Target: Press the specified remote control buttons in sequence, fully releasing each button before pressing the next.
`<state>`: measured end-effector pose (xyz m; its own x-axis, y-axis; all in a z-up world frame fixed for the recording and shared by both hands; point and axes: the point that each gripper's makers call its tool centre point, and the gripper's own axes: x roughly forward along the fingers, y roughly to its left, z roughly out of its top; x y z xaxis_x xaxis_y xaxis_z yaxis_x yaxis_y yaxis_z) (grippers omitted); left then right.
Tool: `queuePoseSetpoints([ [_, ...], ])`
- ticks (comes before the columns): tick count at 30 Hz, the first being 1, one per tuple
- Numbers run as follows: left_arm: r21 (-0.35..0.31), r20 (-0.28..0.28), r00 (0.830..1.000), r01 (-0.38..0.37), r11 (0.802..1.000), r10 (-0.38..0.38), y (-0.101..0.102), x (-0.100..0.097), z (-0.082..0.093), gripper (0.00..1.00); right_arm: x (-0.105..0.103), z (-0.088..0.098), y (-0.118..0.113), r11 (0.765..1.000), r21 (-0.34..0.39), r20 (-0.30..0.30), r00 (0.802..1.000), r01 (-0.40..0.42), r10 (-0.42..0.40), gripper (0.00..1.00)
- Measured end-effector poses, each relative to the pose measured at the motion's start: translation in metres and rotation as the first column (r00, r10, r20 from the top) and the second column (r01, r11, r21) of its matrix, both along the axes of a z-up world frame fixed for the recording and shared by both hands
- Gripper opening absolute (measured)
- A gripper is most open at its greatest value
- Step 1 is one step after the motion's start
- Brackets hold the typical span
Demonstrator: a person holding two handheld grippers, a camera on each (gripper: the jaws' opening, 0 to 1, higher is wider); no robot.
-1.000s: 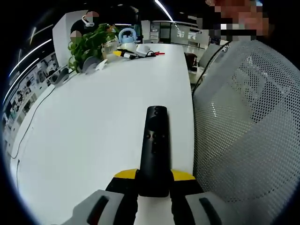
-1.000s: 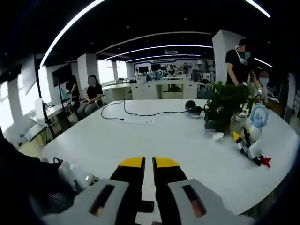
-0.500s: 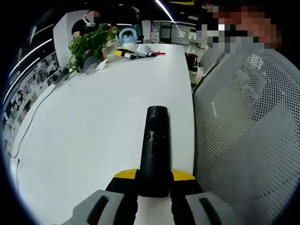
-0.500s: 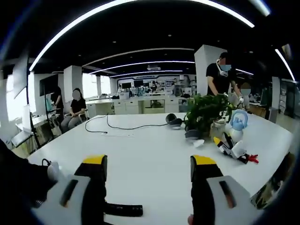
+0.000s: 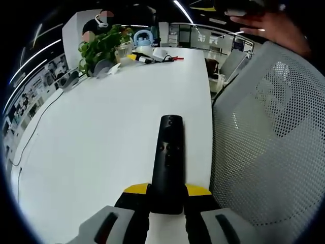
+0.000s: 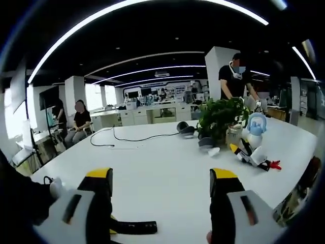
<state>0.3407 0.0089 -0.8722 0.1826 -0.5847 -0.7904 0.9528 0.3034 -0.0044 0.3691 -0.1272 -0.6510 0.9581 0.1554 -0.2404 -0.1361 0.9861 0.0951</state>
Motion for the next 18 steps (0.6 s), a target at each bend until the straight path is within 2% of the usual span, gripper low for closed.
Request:
queuePoseSetpoints([
  [6, 0.03, -0.012, 1.0, 0.011, 0.999, -0.011, 0.0009, 0.0006, -0.0006, 0.25, -0.0001, -0.0021, 0.0015, 1.0, -0.003, -0.007, 1.0, -0.007, 0.007, 0.81],
  [10, 0.042, -0.026, 0.998, 0.055, 0.998, -0.054, 0.0024, 0.0009, -0.0013, 0.25, -0.0001, -0.0034, 0.0, 1.0, 0.001, -0.013, 1.0, -0.001, 0.001, 0.83],
  [18, 0.148, -0.056, 0.988, 0.15, 0.977, -0.143, 0.0096, 0.0083, -0.0021, 0.24, 0.0005, -0.0023, -0.0034, 1.0, 0.001, -0.004, 1.0, 0.017, -0.017, 0.9],
])
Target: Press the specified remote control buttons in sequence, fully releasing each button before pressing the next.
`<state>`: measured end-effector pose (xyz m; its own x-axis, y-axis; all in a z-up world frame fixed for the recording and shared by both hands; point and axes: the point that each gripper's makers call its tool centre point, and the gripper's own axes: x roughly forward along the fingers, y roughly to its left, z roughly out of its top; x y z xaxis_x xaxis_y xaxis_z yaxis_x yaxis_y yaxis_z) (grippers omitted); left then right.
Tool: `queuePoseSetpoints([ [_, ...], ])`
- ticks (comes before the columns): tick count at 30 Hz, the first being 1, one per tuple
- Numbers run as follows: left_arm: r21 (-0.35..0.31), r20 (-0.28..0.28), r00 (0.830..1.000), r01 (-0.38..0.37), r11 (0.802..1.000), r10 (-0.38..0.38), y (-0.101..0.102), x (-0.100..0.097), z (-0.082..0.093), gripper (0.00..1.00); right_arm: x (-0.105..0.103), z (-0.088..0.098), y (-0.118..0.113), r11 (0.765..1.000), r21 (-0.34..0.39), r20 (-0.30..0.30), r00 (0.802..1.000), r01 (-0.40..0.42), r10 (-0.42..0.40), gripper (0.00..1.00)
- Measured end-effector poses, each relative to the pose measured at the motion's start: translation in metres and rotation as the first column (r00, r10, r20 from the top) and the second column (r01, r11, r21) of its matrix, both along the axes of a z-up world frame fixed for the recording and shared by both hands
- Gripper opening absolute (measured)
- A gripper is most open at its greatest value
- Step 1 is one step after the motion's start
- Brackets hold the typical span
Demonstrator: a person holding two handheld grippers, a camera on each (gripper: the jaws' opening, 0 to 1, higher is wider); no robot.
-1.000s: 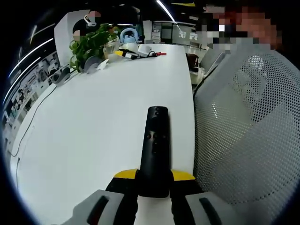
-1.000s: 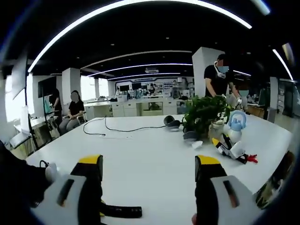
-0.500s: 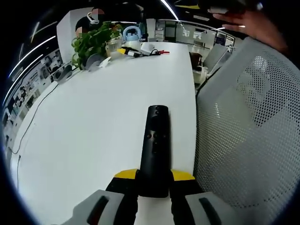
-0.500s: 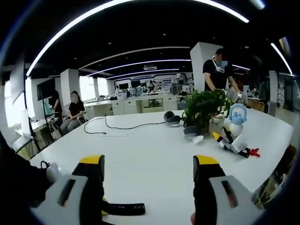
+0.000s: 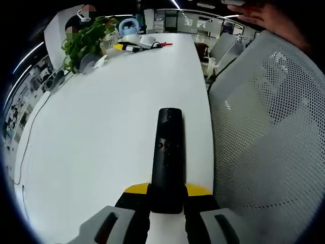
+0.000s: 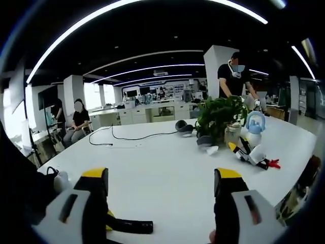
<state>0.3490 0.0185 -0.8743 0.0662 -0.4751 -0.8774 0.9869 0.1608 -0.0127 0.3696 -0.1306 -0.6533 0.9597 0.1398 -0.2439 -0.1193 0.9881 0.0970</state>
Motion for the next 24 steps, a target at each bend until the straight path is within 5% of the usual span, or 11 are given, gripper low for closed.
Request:
queuePoseSetpoints([
  [6, 0.063, -0.001, 1.0, 0.006, 0.998, -0.006, 0.01, 0.014, -0.001, 0.24, 0.001, -0.004, -0.002, 0.999, -0.033, -0.01, 1.0, 0.01, -0.01, 0.98],
  [24, 0.189, -0.015, 0.999, 0.03, 0.982, -0.028, 0.028, 0.057, -0.002, 0.24, 0.001, -0.008, 0.0, 1.0, -0.02, -0.029, 1.0, -0.013, 0.012, 0.94],
])
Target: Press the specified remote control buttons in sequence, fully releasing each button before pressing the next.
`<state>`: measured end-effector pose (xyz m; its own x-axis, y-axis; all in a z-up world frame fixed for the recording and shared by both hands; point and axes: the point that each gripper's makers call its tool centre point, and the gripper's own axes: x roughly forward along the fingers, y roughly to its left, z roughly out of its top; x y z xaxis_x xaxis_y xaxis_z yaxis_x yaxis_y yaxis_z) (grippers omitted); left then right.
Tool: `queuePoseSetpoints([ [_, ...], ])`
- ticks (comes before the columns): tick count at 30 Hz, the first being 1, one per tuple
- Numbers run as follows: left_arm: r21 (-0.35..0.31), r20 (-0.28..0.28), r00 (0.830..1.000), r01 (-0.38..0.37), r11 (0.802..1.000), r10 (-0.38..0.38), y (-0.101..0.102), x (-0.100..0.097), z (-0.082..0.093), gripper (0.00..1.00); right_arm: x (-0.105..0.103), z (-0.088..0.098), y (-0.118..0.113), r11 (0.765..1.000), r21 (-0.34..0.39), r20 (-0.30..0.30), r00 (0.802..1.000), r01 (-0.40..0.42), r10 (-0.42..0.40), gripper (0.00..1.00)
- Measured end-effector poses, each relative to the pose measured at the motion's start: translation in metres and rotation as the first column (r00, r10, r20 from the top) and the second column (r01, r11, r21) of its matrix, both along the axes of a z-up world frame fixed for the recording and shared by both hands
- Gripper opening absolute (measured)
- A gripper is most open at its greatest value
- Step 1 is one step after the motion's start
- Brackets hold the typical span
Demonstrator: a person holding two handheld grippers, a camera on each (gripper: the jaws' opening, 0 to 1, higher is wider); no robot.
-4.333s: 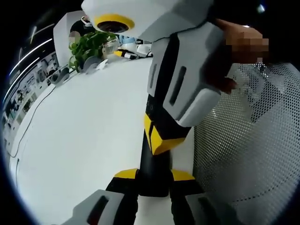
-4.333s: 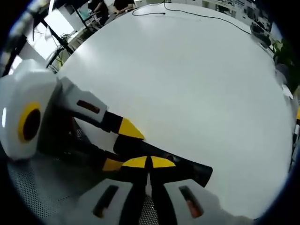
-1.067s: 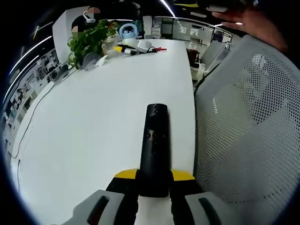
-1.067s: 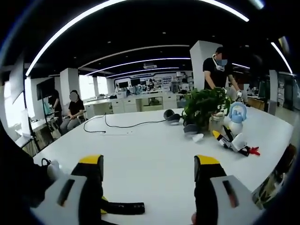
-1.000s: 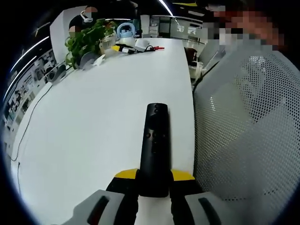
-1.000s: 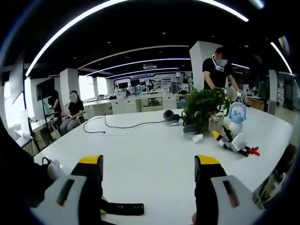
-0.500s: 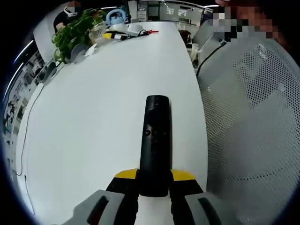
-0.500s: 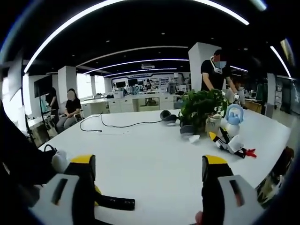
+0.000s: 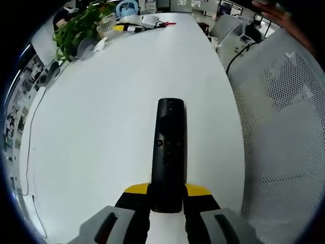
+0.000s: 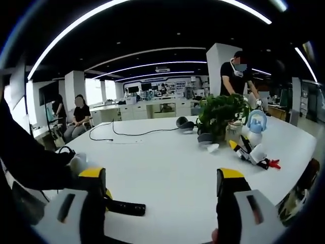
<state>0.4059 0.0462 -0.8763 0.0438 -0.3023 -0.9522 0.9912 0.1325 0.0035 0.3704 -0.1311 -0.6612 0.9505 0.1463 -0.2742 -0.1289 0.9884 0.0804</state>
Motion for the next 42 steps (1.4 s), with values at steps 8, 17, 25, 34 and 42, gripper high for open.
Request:
queuePoseSetpoints([
  [8, 0.041, -0.004, 1.0, 0.007, 0.999, -0.007, 0.003, 0.019, -0.001, 0.24, 0.0, -0.002, -0.003, 1.0, -0.004, -0.006, 1.0, 0.006, -0.006, 0.92],
  [17, 0.087, -0.012, 1.0, -0.008, 0.996, 0.009, 0.012, 0.054, -0.002, 0.24, 0.0, -0.005, -0.003, 1.0, -0.012, -0.023, 1.0, 0.001, -0.002, 0.9],
  [25, 0.13, -0.022, 1.0, 0.006, 0.992, -0.003, 0.012, 0.072, -0.003, 0.24, 0.0, -0.006, -0.002, 1.0, -0.014, -0.029, 1.0, 0.0, 0.0, 0.89],
  [34, 0.146, -0.027, 1.0, 0.001, 0.989, 0.003, 0.013, 0.095, -0.003, 0.24, 0.001, -0.007, -0.005, 1.0, -0.02, -0.035, 0.999, 0.011, -0.012, 0.89],
  [42, 0.149, -0.033, 0.999, 0.001, 0.989, 0.004, 0.014, 0.11, -0.003, 0.24, 0.001, -0.009, -0.005, 1.0, -0.026, -0.041, 0.999, 0.01, -0.011, 0.88],
])
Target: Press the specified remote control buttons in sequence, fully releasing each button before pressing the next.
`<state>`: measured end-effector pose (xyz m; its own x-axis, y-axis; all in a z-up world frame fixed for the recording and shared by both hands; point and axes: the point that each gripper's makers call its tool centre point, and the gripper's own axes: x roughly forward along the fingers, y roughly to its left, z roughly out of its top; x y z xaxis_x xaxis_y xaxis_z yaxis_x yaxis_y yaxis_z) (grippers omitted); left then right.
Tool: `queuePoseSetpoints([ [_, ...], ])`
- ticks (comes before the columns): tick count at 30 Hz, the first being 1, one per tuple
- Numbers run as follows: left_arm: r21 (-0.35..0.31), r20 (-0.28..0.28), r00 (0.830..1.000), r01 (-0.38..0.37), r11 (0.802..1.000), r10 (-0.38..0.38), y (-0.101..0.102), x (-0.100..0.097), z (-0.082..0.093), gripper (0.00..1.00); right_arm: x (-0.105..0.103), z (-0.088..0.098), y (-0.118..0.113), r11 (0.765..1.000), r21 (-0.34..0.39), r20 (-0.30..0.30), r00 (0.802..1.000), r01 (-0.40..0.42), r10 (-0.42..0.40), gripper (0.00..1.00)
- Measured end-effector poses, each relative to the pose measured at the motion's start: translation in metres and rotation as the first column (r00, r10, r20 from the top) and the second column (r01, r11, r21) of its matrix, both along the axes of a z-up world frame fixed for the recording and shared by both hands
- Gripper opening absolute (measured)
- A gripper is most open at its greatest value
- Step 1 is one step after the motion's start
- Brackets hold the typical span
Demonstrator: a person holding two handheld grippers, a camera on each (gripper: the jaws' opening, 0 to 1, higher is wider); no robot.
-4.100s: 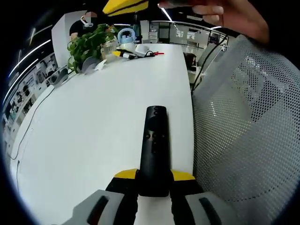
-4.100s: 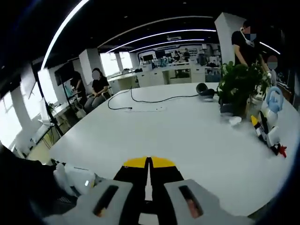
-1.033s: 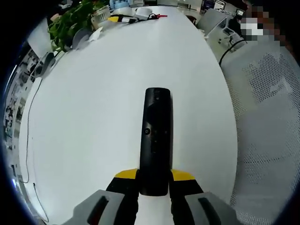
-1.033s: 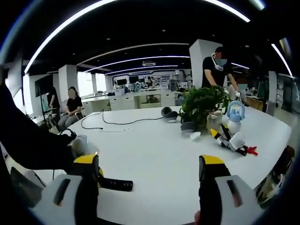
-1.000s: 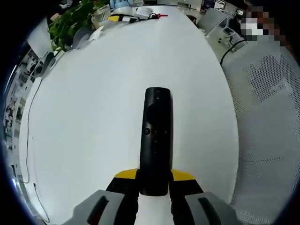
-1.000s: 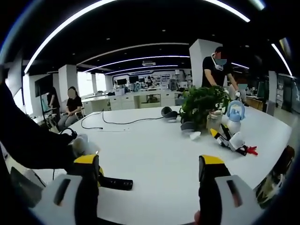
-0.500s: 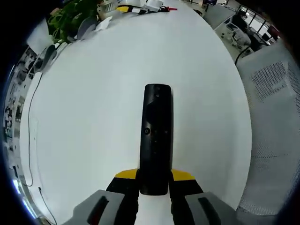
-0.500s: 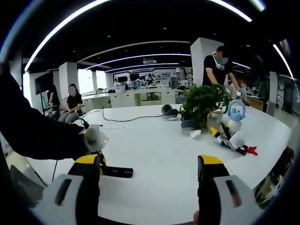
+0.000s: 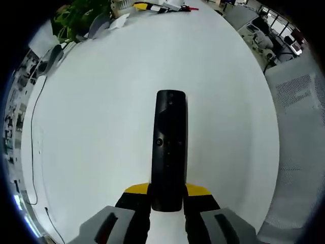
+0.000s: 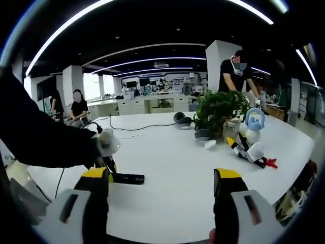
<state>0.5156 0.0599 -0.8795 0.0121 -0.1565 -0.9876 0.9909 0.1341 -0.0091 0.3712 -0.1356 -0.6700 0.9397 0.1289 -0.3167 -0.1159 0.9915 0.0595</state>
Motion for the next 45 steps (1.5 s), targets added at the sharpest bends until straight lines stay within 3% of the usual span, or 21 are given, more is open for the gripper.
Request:
queuePoseSetpoints([
  [35, 0.057, -0.015, 1.0, 0.001, 0.998, -0.001, 0.001, 0.074, 0.0, 0.24, 0.001, -0.006, -0.006, 1.0, -0.014, -0.026, 0.999, 0.024, -0.024, 0.85],
  [40, 0.085, -0.003, 1.0, 0.026, 0.996, -0.026, 0.003, 0.083, 0.0, 0.24, 0.001, -0.007, -0.004, 1.0, -0.021, -0.031, 0.999, 0.015, -0.016, 0.85],
  [45, 0.111, -0.007, 1.0, 0.002, 0.994, -0.001, 0.005, 0.092, -0.001, 0.24, 0.002, -0.009, -0.004, 0.999, -0.034, -0.04, 0.999, 0.011, -0.013, 0.85],
])
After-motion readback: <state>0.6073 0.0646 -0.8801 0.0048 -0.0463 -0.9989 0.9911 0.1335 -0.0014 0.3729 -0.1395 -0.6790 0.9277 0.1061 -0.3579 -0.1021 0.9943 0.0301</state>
